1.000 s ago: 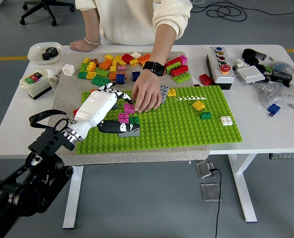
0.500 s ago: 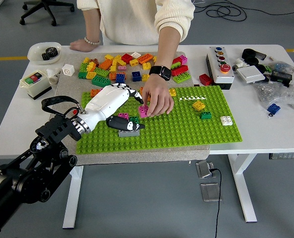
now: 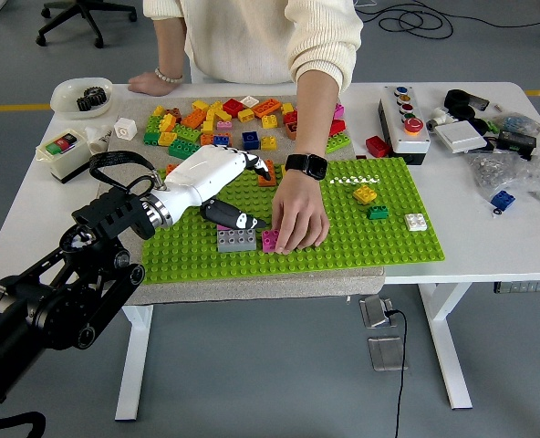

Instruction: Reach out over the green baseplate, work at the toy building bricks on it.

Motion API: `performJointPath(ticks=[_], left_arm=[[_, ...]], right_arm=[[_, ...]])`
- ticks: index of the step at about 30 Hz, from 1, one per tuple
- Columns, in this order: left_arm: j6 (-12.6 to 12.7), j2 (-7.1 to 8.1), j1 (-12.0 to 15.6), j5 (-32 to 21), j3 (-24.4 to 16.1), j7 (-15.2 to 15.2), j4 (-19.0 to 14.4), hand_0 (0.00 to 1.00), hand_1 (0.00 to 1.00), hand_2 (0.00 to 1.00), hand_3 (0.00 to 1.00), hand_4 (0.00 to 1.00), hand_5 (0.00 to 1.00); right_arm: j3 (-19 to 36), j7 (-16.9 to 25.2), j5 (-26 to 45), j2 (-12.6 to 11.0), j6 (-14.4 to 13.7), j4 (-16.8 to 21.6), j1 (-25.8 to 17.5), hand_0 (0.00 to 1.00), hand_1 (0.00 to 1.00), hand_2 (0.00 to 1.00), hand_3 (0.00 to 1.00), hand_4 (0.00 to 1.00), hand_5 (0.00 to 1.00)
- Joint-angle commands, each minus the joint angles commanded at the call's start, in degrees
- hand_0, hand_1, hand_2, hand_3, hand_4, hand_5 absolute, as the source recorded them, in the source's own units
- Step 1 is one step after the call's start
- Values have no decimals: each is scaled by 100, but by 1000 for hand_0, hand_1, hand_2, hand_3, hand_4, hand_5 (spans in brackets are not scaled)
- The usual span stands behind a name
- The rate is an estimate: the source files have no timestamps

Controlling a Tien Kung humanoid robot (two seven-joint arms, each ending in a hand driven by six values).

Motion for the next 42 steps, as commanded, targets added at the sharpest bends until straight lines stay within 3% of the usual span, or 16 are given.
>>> performJointPath(ticks=[8,16,19,20,31,32,36,42], left_arm=[[-313,79,259,0,-101,92,-375,653,652,659,657,998,303],[-450,86,419,0,-19,109,-590,655,669,653,656,998,272],[-460,68,423,0,15,107,-628,655,669,653,656,998,272],[-462,62,423,0,24,107,-635,684,680,644,656,998,221],[-493,-54,325,0,190,235,-635,710,679,618,661,998,199],[-483,-75,312,0,204,244,-607,851,733,643,643,998,246],[-465,-150,277,0,226,314,-537,851,733,643,643,998,246],[-884,-206,148,0,248,494,-521,864,730,644,645,998,270]], right_arm=[[5,3,-9,-1,-2,0,-7,747,636,677,627,856,562],[-18,7,-36,10,6,0,-7,747,637,677,627,857,562],[-19,3,-48,8,11,0,-9,747,637,677,627,857,562],[-20,3,-50,7,12,0,-10,747,637,677,629,859,560],[-50,6,-83,2,18,0,-3,747,637,677,629,859,560],[-50,5,-90,1,20,0,-5,747,637,677,629,859,561],[-57,7,-98,-4,19,0,0,747,637,677,629,859,561],[-48,10,-92,-13,19,0,2,747,636,677,630,860,562]])
